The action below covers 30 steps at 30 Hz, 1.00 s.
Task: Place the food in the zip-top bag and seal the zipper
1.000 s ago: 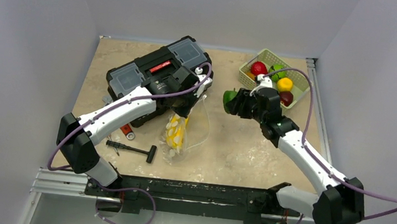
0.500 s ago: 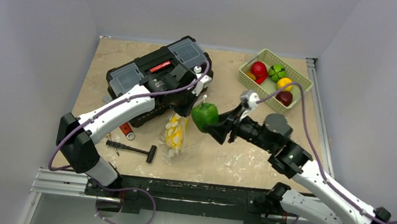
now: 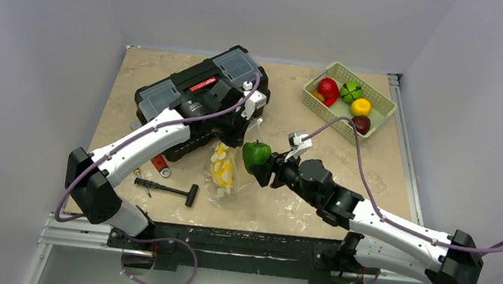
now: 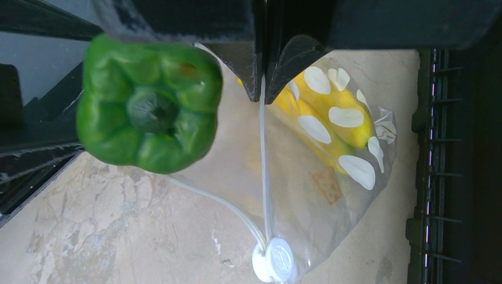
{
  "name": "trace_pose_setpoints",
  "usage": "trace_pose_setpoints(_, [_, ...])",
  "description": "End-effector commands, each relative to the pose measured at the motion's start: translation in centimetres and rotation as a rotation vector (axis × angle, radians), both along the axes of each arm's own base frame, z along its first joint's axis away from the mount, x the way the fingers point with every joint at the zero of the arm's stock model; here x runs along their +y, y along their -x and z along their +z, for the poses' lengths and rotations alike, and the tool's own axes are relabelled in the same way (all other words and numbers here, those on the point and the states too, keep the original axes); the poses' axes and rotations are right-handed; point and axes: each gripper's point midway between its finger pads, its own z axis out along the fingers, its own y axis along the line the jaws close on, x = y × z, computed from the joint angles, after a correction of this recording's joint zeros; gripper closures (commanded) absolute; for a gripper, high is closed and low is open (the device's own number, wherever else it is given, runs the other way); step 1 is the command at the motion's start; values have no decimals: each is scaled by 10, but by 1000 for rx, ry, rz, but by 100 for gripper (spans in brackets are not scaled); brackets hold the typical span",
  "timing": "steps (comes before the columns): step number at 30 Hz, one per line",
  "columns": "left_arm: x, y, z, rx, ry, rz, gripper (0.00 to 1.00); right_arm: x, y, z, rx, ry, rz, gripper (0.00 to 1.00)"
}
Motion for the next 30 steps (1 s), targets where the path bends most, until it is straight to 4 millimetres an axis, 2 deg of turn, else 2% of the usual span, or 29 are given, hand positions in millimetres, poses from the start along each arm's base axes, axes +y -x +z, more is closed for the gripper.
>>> trace_pose_setpoints(1, [-8,-1,22,-37,93,-15,100,8,-17,22,3,-60,-81,87])
trace_pose_setpoints(8, [-7,-1,22,-36,94,-11,100,11,-15,17,34,-13,-66,42])
trace_pose_setpoints(12, [-5,-3,23,-37,98,-6,100,9,-14,19,43,1,-68,27])
trace_pose_setpoints(18, [-5,-3,22,-34,97,-3,100,-1,-17,28,32,27,-103,24])
trace_pose_setpoints(22, [-3,-4,20,-34,87,2,100,-7,-19,49,-5,8,-126,27])
trace_pose_setpoints(23, [-4,-4,20,-29,86,2,100,-15,-24,60,-43,18,-159,28])
trace_pose_setpoints(30, [-2,-5,19,-31,77,6,100,-45,-40,83,-117,78,-303,28])
